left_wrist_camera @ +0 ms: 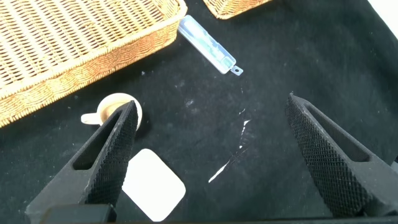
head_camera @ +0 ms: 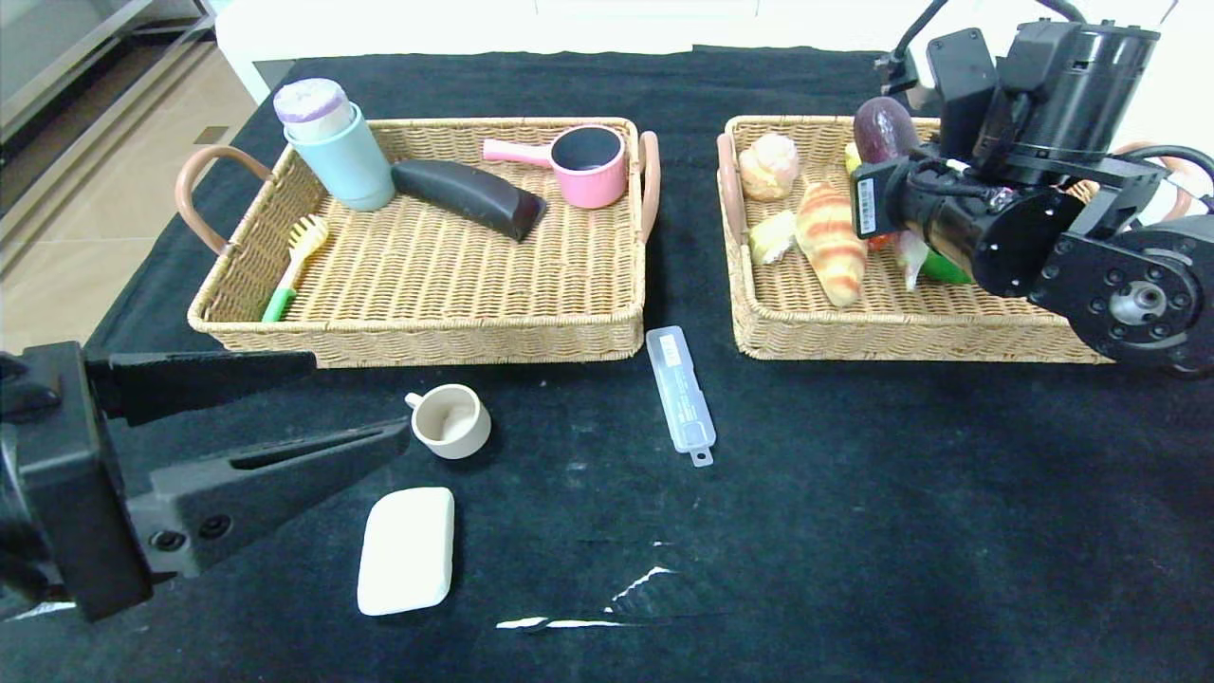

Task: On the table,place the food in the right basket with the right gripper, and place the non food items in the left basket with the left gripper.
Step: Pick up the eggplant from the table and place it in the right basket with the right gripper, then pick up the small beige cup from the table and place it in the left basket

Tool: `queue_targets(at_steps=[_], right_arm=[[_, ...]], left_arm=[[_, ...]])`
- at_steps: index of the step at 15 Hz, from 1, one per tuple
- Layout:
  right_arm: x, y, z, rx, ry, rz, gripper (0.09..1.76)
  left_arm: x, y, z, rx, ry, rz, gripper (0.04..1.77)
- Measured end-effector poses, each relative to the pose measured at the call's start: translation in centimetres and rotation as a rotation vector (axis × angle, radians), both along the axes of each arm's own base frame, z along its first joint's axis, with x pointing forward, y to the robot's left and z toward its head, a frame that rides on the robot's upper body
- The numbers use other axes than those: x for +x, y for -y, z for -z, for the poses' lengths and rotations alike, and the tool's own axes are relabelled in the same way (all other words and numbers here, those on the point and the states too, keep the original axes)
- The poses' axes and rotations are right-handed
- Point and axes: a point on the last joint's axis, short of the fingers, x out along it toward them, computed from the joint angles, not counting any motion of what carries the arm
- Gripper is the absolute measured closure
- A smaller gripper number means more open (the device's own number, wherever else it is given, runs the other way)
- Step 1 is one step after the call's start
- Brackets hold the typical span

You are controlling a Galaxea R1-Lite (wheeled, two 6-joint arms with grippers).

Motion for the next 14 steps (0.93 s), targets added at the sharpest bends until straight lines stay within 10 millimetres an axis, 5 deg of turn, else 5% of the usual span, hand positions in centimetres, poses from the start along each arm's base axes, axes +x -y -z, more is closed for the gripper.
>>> queue_targets(at_steps=[8,14], right_arm=[[-0.2,-0.1,0.1,-0.001,-0.004,-0.006,0.47],[-4.8,0.1,0.0,-0.051,-0.115,-0.273,0.3]], left_arm=[[0.0,0.0,0.0,0.0,-0.001,0.0,0.09],[-0.1,-0.1,0.0,0.004,0.007,0.0,0.09]])
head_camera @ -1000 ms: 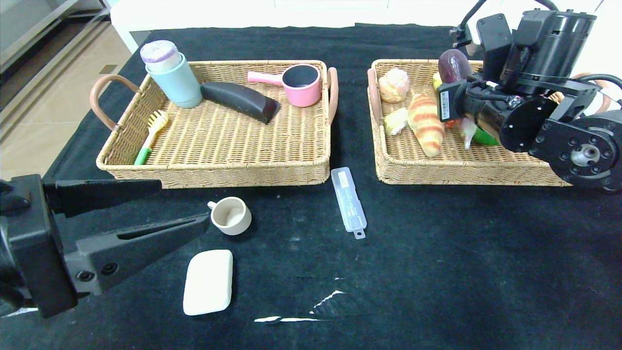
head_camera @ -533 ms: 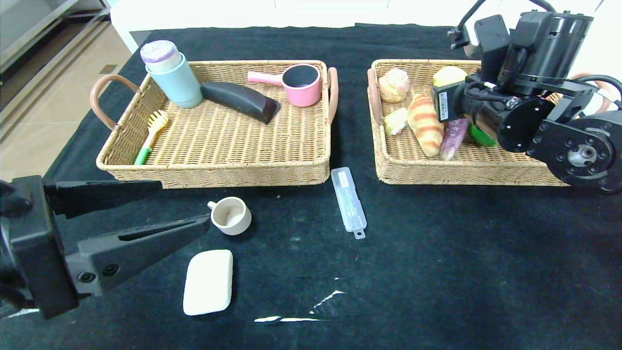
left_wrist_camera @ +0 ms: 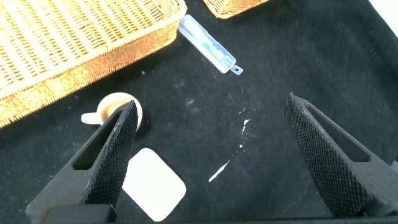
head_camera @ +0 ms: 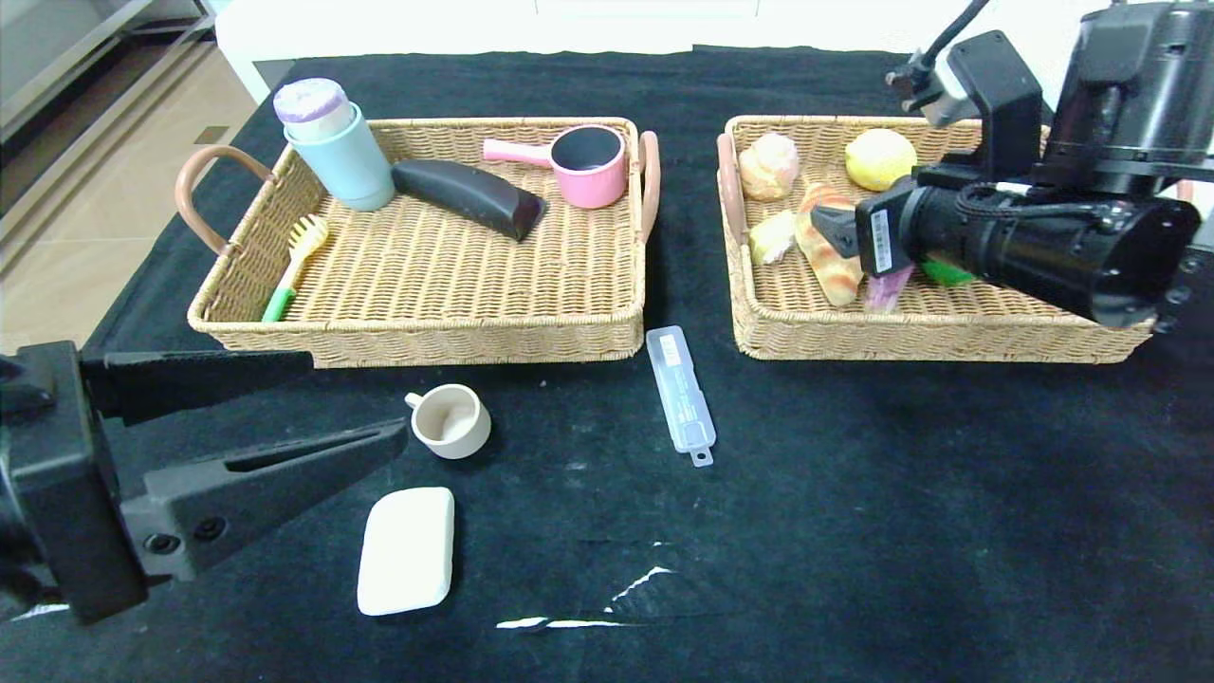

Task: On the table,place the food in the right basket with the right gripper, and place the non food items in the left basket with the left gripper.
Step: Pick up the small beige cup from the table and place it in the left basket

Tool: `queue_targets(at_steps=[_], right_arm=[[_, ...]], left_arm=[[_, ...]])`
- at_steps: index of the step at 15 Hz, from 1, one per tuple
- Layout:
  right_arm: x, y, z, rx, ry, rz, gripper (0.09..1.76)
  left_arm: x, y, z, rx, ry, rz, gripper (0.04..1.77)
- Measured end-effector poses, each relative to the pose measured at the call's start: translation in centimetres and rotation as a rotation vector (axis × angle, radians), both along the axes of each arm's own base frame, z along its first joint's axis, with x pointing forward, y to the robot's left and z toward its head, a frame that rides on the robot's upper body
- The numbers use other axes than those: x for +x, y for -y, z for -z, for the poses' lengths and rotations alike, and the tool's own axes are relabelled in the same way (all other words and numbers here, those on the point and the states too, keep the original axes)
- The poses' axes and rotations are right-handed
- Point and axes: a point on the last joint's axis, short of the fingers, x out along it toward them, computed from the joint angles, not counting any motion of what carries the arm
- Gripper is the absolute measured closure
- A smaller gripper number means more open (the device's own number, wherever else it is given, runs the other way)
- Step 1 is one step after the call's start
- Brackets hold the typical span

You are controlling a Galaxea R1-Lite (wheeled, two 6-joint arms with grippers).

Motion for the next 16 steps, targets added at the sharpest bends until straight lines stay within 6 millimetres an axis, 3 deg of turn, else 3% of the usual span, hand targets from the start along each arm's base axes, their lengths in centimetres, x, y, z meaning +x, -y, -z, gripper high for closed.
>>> queue_targets(at_steps=[3,6,16], right_arm=[[-4.2,0.8,-0.2,0.011,-0.104,-0.217,0.25],[-7.2,2.1,0.2,0.017,-0.149,-0.326,0.21],[-12.4,4.8,5.1,0.03,-0.234,-0.634,0.16]], left_arm=[[0.1,0.1,0.2,0.004,-0.008,0.0,0.09],[0.1,0.0,0.2,0.007,-0.007,-0.003,0.09],[0.2,0.2,0.7,0.069,0.006,-0.048,0.09]])
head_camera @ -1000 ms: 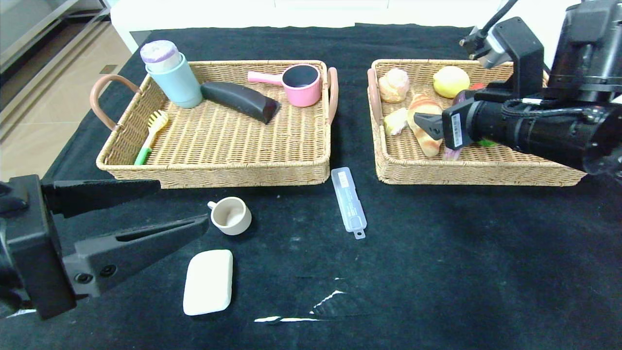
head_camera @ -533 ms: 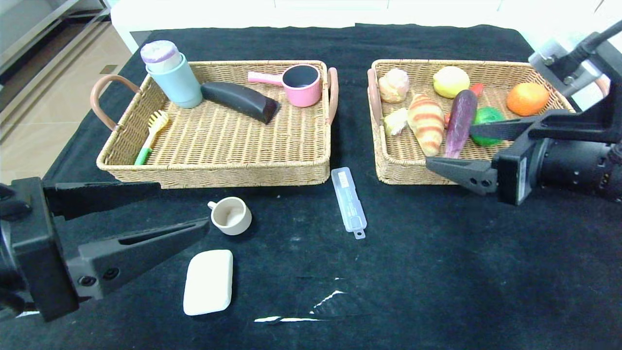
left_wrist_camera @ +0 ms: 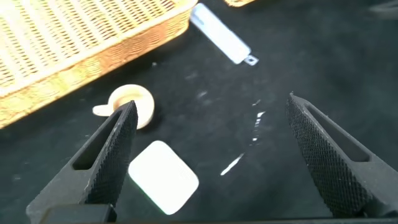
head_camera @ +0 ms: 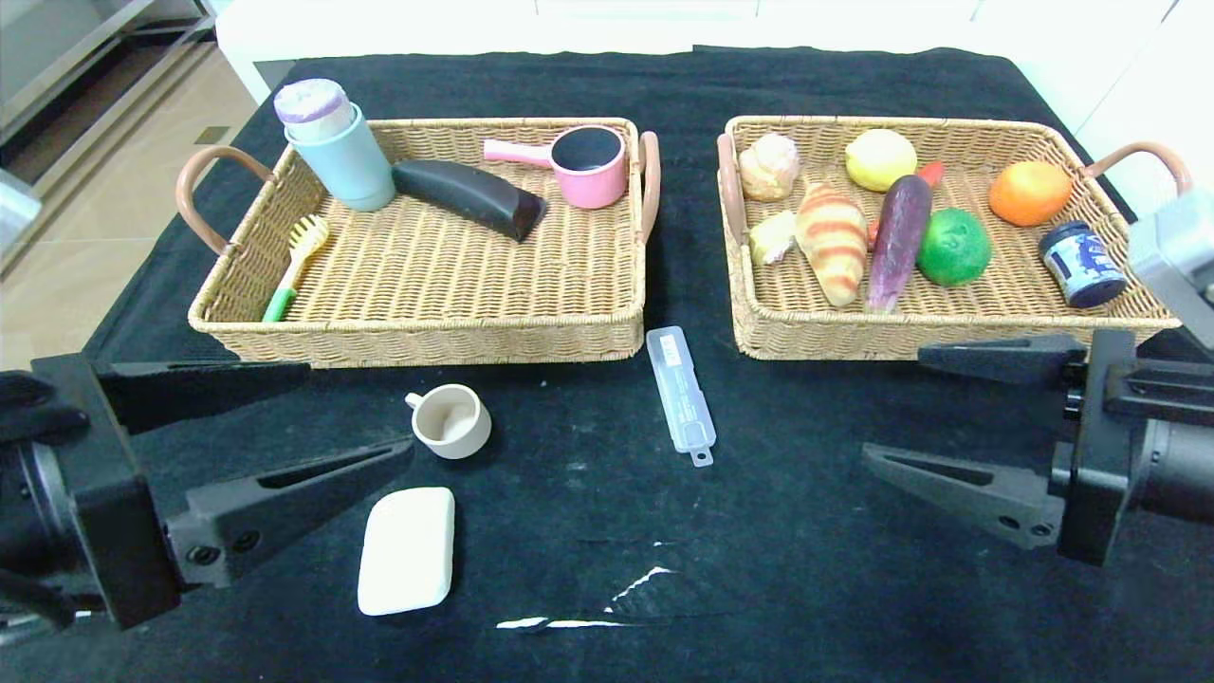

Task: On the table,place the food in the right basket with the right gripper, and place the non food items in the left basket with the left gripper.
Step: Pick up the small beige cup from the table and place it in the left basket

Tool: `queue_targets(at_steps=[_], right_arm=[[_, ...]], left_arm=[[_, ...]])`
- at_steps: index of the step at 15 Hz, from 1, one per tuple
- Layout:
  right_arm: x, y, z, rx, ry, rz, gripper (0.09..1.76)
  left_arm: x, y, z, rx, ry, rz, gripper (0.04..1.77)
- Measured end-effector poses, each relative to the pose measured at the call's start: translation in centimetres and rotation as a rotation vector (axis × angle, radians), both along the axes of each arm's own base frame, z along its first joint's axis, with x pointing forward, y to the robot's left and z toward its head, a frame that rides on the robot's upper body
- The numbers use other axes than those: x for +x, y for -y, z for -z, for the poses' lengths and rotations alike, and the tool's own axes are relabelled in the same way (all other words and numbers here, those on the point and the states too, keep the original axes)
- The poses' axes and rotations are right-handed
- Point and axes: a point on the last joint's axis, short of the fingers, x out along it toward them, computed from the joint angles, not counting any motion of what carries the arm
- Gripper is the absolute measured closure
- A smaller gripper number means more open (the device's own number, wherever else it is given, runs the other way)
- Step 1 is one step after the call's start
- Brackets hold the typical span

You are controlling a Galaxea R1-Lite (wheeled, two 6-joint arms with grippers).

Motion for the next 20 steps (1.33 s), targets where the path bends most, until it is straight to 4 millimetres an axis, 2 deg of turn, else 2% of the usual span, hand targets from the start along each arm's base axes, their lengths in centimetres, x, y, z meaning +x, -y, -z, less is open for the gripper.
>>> queue_targets(at_steps=[3,7,17,20], right_arm=[[-0.6,0.6,1.4,0.036,0.052,-0.007,0.15],[-1.0,1.8,3.3,0.065,0.039,-0.031,0.15],[-1.6,2.1,3.7,0.101,0.038,-0.033,0.15],[-1.9,2.2,3.5,0.106,0.047,-0.035,0.15]], left_arm=[[-0.3,0.7,0.4,0.032,0.003,0.002,0.09],[-0.3,1.1,0.9,0.049,-0.012,0.011,0.09],[0.6,1.4,1.3,0.074,-0.033,-0.08,0.09],[1.4,0.9,2.4,0.11,-0.132,-0.158,0.09]])
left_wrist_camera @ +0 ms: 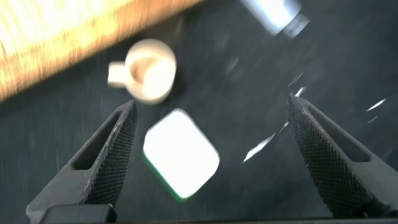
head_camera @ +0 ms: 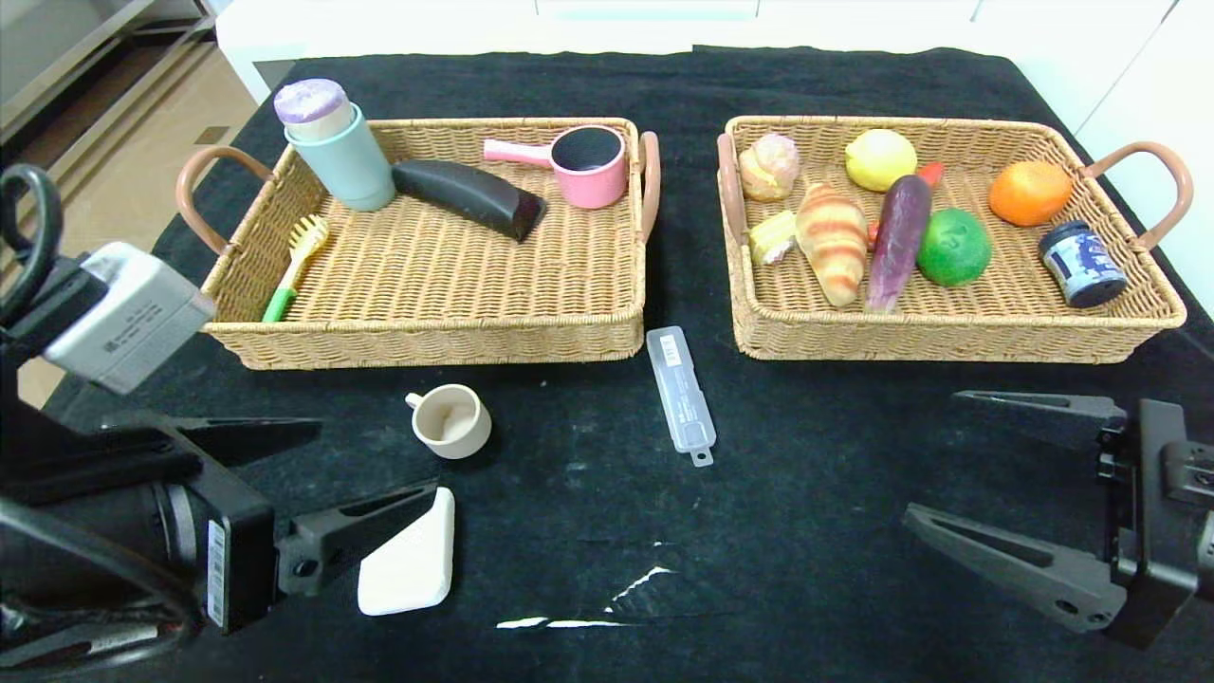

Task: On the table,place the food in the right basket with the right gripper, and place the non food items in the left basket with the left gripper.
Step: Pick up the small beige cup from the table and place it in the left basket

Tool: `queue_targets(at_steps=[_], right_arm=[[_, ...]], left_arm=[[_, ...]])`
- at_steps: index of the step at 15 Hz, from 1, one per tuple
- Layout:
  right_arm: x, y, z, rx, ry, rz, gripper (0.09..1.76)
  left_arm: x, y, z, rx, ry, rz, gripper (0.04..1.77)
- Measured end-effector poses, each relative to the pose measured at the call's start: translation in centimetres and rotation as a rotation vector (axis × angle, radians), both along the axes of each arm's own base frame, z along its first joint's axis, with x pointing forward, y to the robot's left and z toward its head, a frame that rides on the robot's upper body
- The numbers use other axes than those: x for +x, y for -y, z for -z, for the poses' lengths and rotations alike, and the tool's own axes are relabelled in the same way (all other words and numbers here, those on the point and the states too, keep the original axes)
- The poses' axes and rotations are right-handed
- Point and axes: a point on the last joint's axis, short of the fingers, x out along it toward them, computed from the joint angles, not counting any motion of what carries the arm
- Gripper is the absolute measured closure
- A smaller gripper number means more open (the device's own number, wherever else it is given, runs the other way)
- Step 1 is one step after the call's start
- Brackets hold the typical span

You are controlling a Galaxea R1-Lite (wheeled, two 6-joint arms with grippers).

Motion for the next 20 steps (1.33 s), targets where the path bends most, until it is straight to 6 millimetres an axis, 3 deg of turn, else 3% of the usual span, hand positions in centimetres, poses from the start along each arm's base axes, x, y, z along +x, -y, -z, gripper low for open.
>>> queue_targets(at_steps=[7,12,16,20], right_arm=[[-1.2,-0.1,-0.4,0.011,0.026,-0.029,0.15],[-1.3,0.0,-0.5,0.014,0.033,-0.027,0.15],[-1.3,0.1,-0.6,0.016,0.039,-0.021,0.15],[-1.3,0.2,-0.7,0.017,0.041,-0.017,0.15]], left_arm=[[3.1,-0.7,0.7,0.029,-0.134,-0.192,0.09],[6.7,-1.2,1.0,-0.012,-0.192,-0.318,0.09],[9.2,-1.4,1.3,-0.023,-0.217,-0.373,0.09],[10.2,-1.2,1.3,-0.024,-0.219,-0.378,0.09]])
